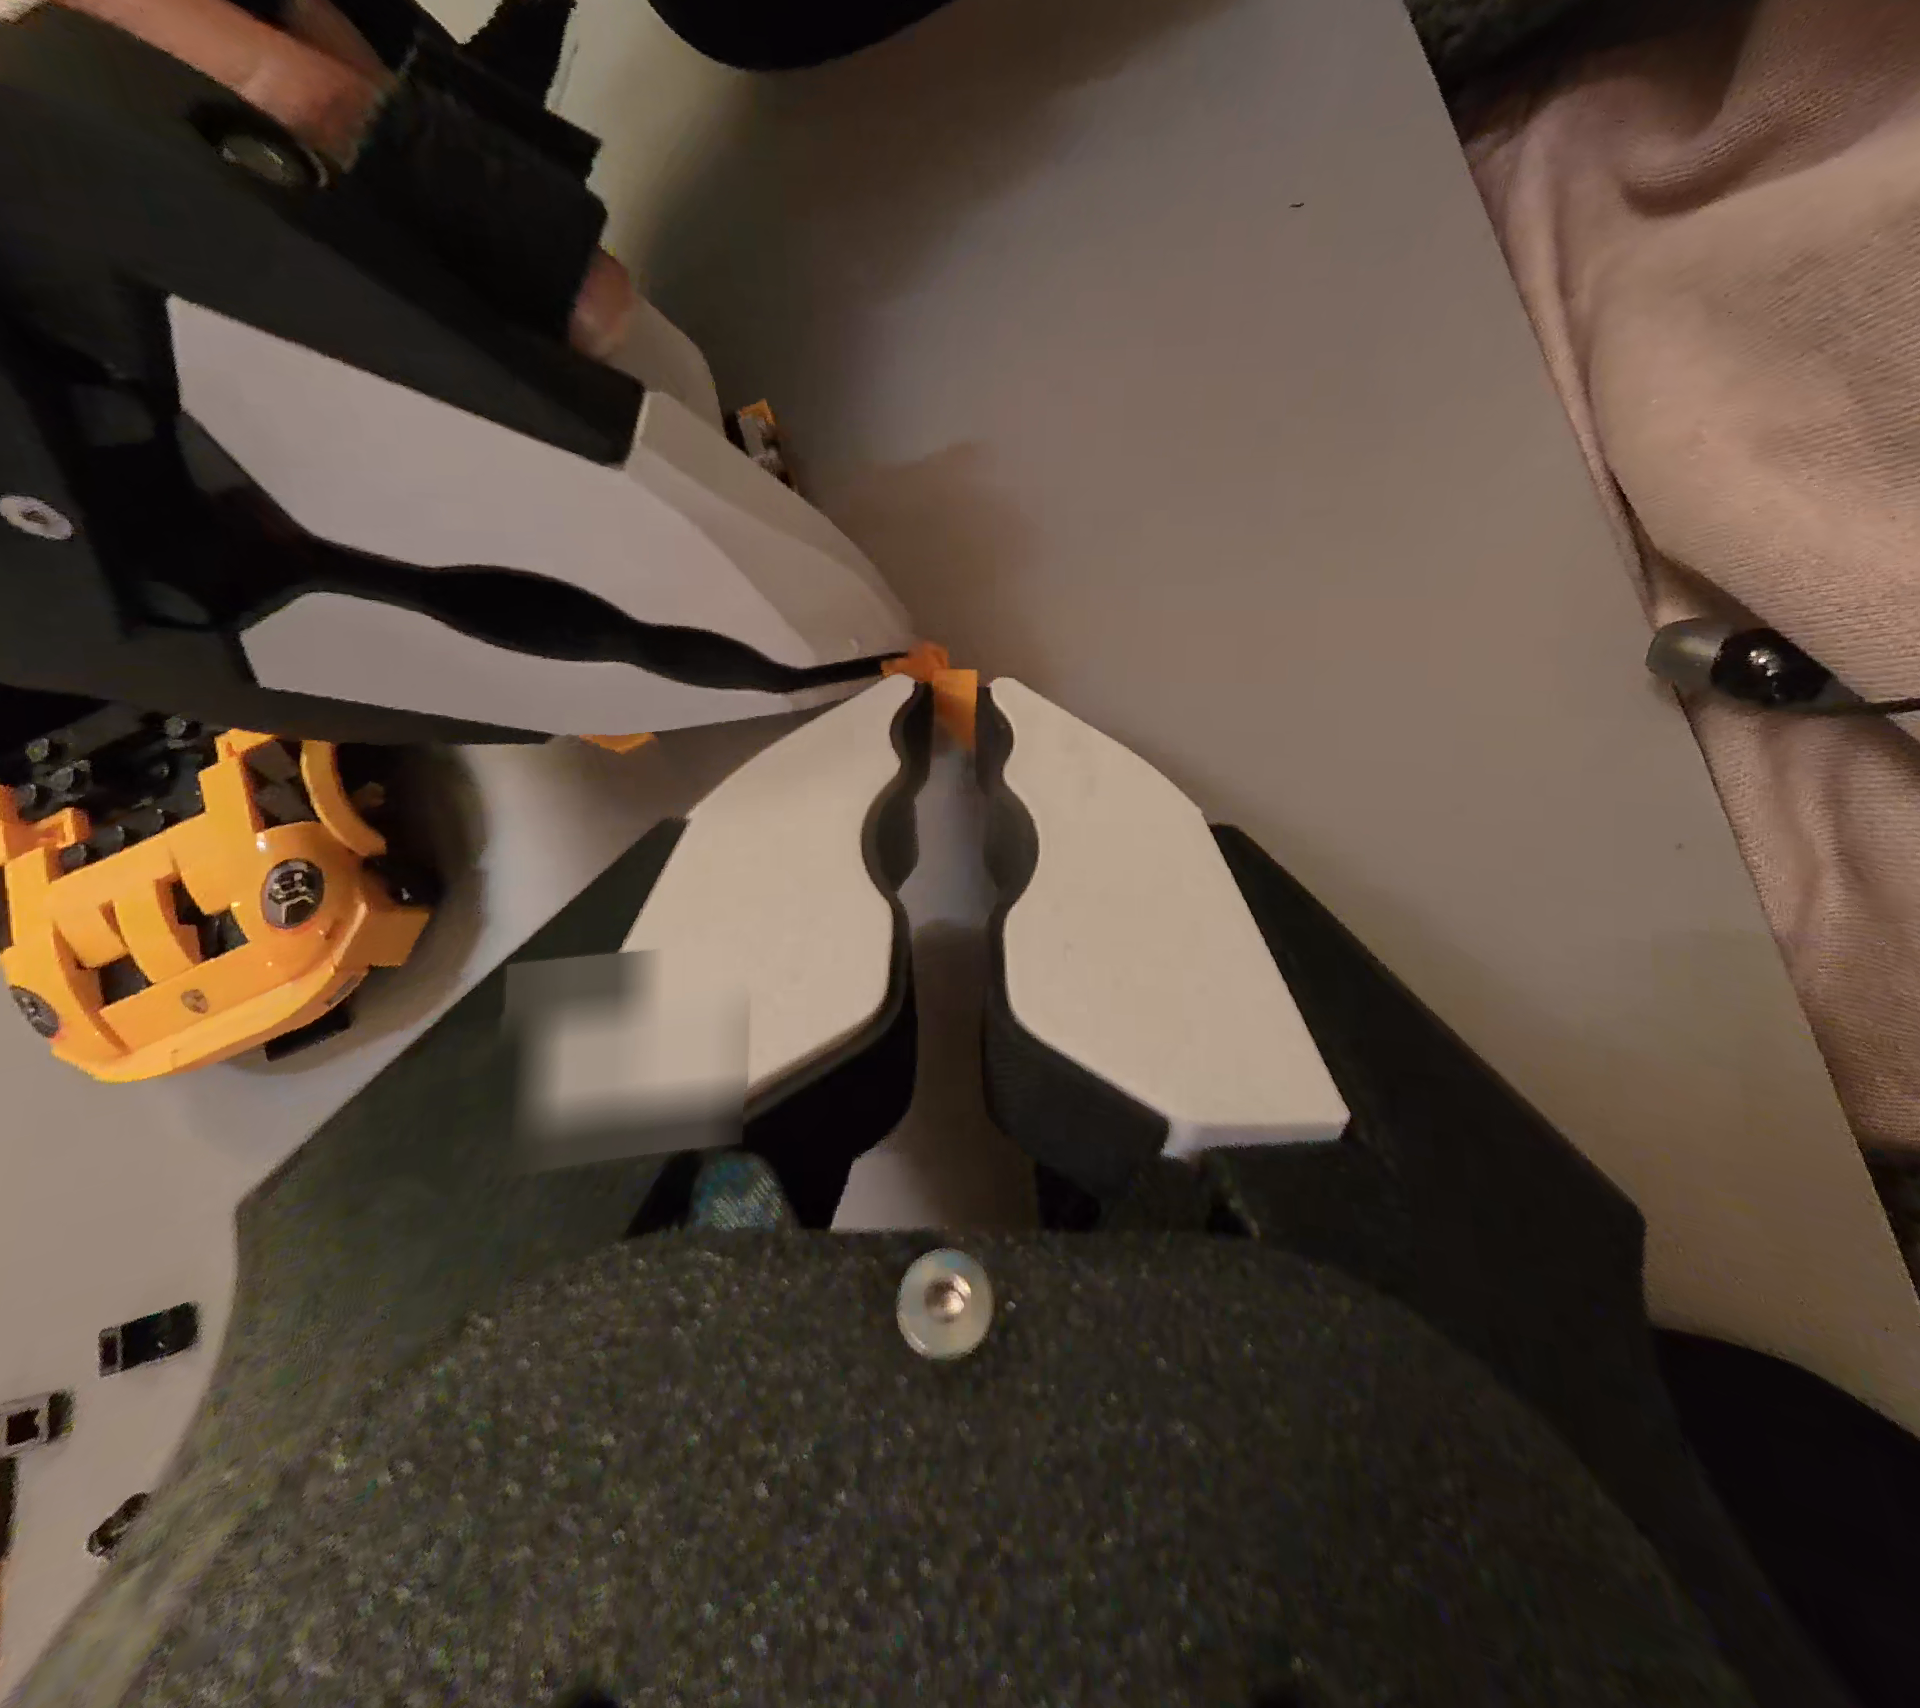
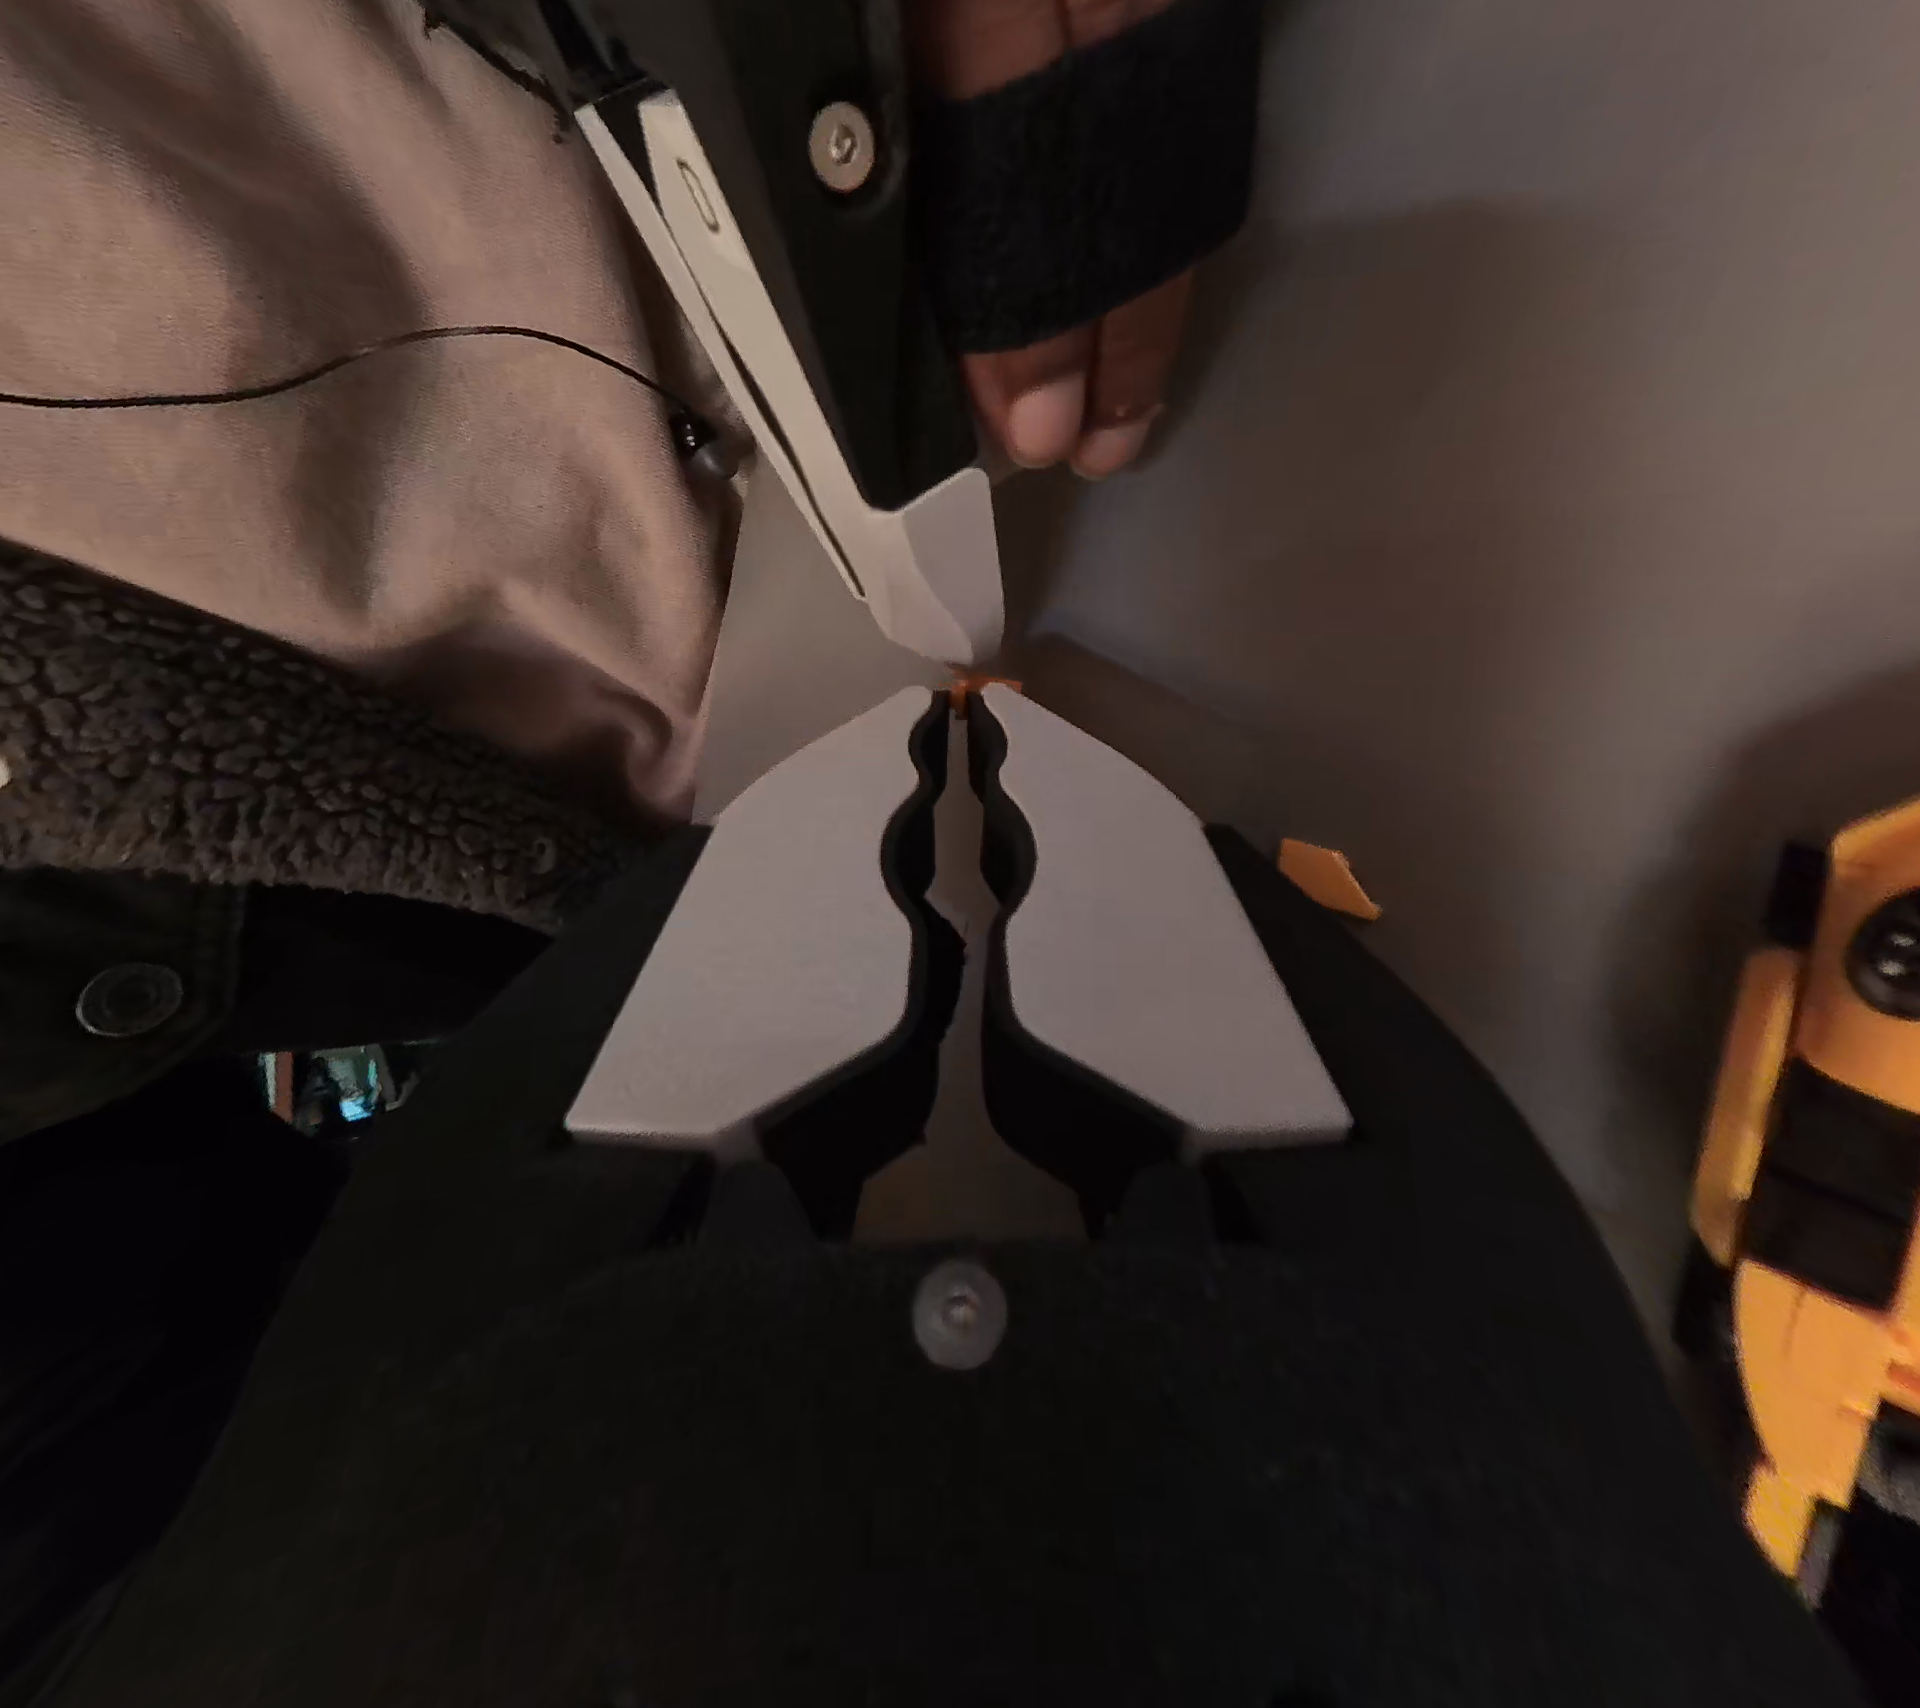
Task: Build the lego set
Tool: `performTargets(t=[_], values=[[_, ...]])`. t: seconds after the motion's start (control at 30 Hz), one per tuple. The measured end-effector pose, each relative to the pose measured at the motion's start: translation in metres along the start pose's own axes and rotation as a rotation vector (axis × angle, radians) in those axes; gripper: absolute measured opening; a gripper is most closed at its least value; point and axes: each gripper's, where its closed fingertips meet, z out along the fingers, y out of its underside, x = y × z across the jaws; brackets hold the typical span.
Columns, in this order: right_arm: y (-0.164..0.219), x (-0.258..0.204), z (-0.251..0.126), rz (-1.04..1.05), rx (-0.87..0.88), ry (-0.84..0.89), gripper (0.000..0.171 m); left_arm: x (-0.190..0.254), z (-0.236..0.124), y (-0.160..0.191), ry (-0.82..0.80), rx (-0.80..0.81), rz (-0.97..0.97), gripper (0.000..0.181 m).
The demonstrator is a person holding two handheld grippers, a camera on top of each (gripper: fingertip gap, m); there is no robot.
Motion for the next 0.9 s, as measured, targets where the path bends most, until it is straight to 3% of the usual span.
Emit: performTargets(t=[0.1, 0.37, 0.7, 0.8, 0.9], values=[[0.000, 0.007, -0.002, 0.003, -0.023, 0.057, 0.010, -0.001, 0.002, 0.005, -0.002, -0.031, -0.015, 0.007], [-0.004, 0.013, -0.009, -0.028, 0.004, 0.136, 0.007, -0.003, 0.001, 0.006, -0.005, -0.034, -0.034, 0.008], [0.008, 0.001, 0.003, -0.336, 0.190, 0.742, 0.019, -0.006, -0.004, 0.005, -0.020, -0.011, -0.040, 0.008], [0.003, 0.002, 0.006, -0.356, 0.245, 0.830, 0.019, -0.006, -0.004, 0.004, -0.014, -0.006, -0.046, 0.007], [0.005, 0.011, 0.005, -0.324, 0.208, 0.875, 0.007, -0.007, -0.005, 0.003, -0.014, 0.006, -0.050, 0.007]])
